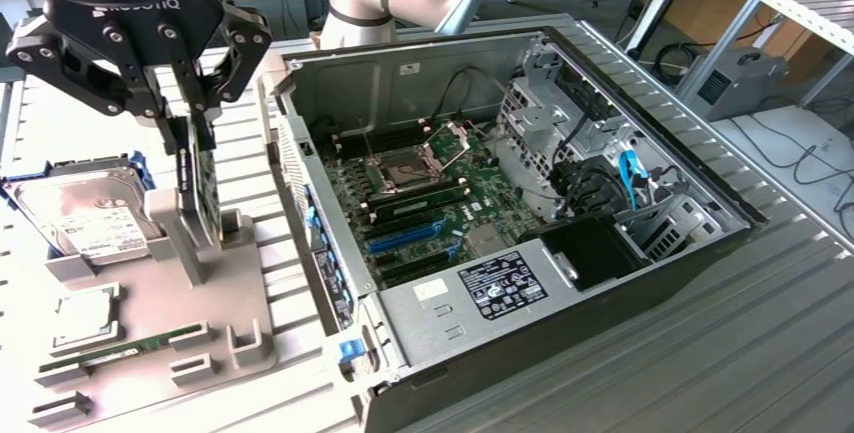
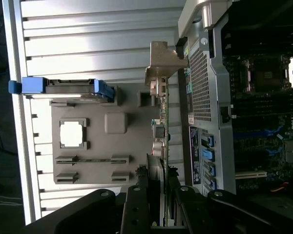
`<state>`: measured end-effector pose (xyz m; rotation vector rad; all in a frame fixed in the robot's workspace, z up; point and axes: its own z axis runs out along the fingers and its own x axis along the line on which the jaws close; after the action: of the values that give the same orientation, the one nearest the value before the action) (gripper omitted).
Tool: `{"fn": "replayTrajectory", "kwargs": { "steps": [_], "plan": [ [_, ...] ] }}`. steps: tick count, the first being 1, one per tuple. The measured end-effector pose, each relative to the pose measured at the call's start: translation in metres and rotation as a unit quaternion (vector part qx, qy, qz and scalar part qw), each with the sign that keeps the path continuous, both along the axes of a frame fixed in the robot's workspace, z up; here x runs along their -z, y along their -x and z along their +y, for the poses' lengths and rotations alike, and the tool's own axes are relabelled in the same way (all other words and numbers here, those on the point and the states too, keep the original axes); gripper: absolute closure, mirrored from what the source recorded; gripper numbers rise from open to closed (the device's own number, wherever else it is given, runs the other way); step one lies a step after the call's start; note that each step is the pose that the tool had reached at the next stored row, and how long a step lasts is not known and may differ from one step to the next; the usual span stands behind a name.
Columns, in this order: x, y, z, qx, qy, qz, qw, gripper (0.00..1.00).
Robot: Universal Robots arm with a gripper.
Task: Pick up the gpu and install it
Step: 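Pick up the gpu and move the gpu toward the slot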
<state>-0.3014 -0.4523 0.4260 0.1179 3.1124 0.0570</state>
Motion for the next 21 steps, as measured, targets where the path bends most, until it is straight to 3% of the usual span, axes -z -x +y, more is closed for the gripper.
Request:
{"fn": "replayTrajectory", "kwargs": {
  "steps": [21],
  "plan": [
    [-0.0111,0.000,0.0000,0.000,0.0000,0.0000,1.0000,0.74]
  ]
}}
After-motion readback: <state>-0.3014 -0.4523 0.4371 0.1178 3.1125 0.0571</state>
